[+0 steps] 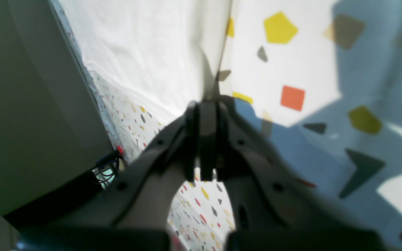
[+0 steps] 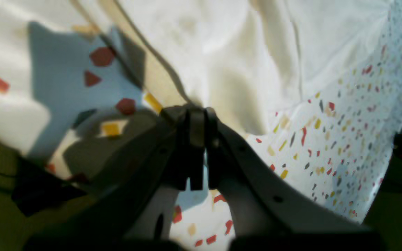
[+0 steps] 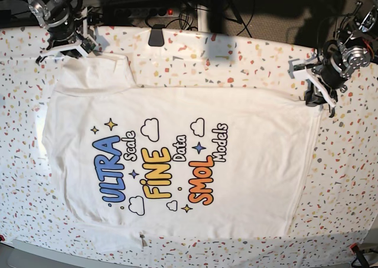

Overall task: Fold the T-shirt properly
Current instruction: 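Move the right gripper to the other shoulder corner and grasp it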

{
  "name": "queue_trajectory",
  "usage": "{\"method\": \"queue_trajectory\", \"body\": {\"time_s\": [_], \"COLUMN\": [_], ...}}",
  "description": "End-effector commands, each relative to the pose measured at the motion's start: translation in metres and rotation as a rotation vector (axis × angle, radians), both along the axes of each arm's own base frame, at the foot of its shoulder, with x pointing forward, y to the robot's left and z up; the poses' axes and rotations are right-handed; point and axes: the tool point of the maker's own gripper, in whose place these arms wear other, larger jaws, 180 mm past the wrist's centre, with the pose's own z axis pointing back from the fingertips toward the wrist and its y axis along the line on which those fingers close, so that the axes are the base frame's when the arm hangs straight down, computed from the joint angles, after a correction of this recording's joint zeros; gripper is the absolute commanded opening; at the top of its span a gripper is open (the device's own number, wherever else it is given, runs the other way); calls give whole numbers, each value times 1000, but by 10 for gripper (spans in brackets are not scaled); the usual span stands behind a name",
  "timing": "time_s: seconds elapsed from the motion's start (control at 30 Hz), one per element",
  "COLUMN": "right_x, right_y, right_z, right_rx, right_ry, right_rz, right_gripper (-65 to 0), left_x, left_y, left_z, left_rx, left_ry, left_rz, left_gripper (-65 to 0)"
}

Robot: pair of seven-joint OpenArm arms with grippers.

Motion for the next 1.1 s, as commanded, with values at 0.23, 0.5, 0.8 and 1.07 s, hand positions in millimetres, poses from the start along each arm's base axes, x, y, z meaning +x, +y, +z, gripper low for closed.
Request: {"method": "queue_trajectory", "body": {"time_s": [0.23,0.5,0.8,1.07], "right_x": [25,50,94,107], "right_y": [16,17,24,16], "right_z": [46,64,90,85], "right_rx": [55,89,216,247], "right_ry": [-127,-219,-311,-310], "right_rz": [-65,-94,-156,-197], "right_gripper": [-650,-650,-650,-650], "left_x": [11,16,24,42], "left_y": [-2,-2,2,12], "left_z": [14,18,22,34], "left_rx": [-28,-33,-14,21], "left_ry": [-96,-119,-140,-187], "left_rz": [3,4,29,69], "left_gripper": [-650,-650,-650,-650]}}
